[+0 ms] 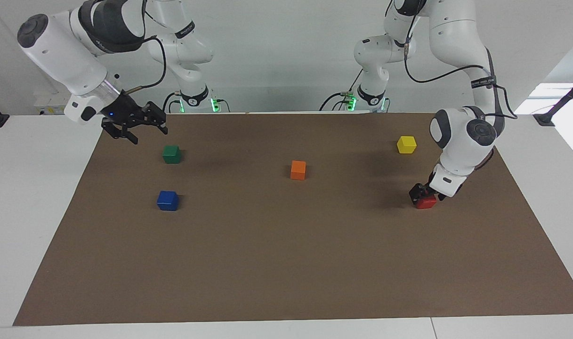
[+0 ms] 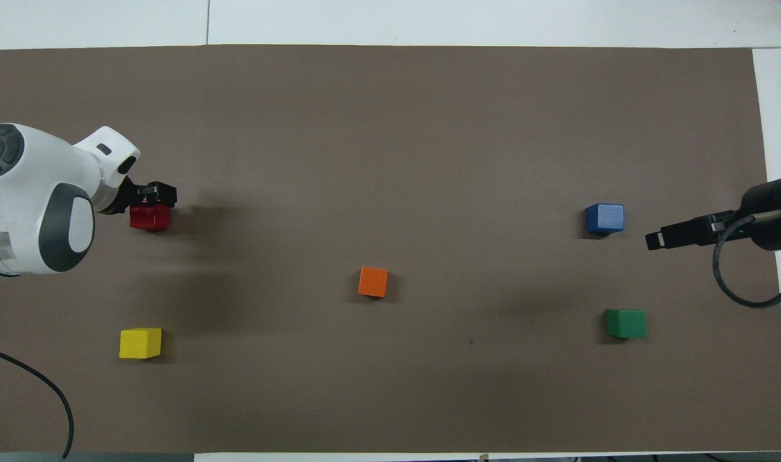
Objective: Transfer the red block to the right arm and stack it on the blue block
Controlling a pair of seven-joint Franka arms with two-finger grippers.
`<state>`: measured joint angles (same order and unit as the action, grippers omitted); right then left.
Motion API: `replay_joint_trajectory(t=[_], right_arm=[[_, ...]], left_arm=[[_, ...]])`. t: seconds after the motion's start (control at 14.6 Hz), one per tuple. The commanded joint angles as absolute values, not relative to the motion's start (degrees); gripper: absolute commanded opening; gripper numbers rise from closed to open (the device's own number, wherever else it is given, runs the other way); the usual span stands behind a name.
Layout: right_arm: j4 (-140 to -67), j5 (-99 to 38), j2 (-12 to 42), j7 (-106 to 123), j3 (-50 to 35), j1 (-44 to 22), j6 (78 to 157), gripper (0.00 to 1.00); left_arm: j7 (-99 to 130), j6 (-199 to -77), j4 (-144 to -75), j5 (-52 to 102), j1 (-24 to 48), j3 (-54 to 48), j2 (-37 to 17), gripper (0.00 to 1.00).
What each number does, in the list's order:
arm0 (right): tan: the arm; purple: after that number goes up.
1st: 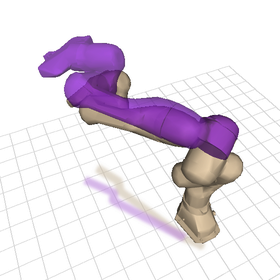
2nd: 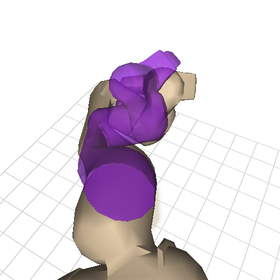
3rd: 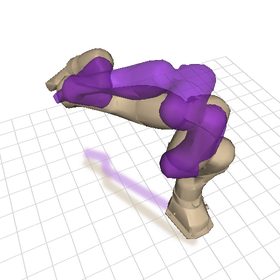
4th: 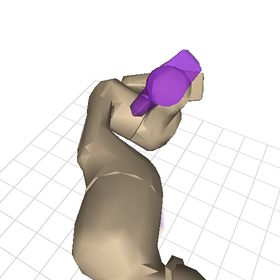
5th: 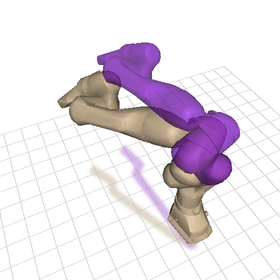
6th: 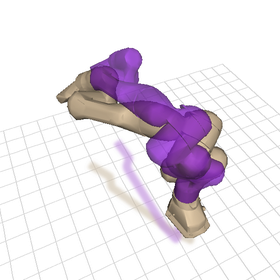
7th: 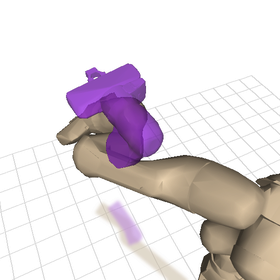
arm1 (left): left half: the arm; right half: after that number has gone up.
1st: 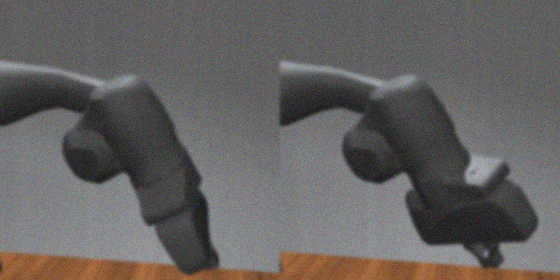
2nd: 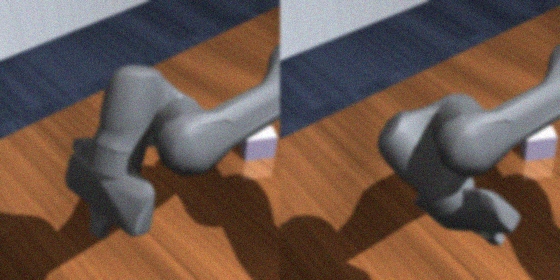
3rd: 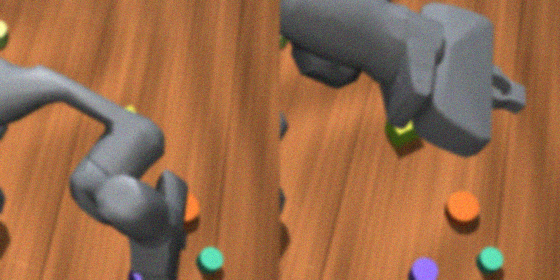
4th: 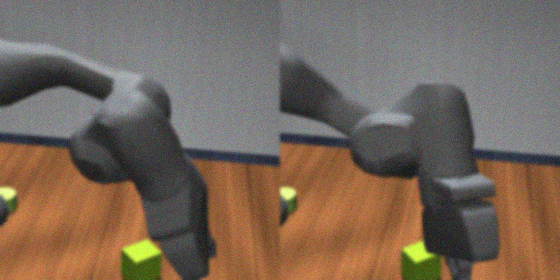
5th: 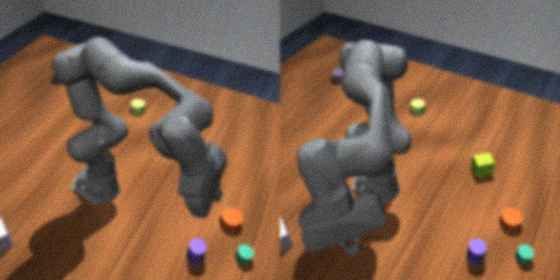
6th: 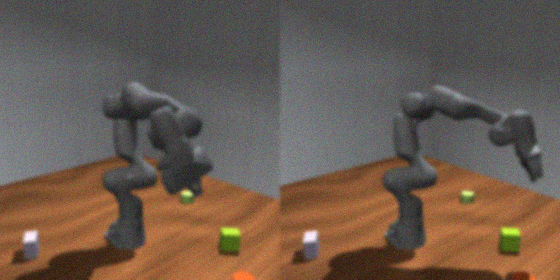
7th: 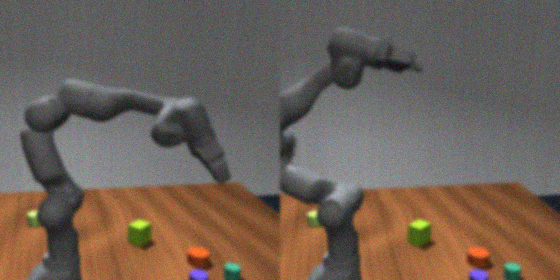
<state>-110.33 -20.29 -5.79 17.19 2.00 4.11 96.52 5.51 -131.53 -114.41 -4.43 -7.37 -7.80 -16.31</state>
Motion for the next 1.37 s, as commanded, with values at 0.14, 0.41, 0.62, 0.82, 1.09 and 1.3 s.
replay_joint_trajectory(t=[0.14,0.41,0.62,0.82,1.09,1.3], right_arm=[[-113.64,-40.3,-1.68,25.47,1.41,7.38,97.91,1.0],[-119.07,-57.08,-0.27,31.18,1.32,7.21,97.65,1.0],[-122.34,-67.74,0.88,37.43,1.32,6.68,96.07,1.0],[-122.78,-75.04,2.28,40.41,1.23,6.68,90.28,1.0],[-125.06,-85.23,7.45,52.52,1.14,4.75,82.02,1.0],[-126.64,-91.64,8.96,56.42,1.14,2.9,76.05,1.0]], left_arm=[[5.88,-132.99,-116.72,-5.54,-8.44,-8.26,-15.56,0.53],[7.47,-120.36,-109.09,1.3,-8.7,-7.91,-15.03,0.0],[18.57,-105.27,-99.1,8.68,-7.92,-8.43,-12.93,0.0],[43.93,-92.49,-86.0,12.64,-4.15,-11.33,-12.48,0.0],[69.91,-87.81,-81.48,16.94,-1.23,-17.99,-10.65,0.0],[87.13,-87.89,-81.3,27.56,-1.14,-20.04,-5.82,0.0]])
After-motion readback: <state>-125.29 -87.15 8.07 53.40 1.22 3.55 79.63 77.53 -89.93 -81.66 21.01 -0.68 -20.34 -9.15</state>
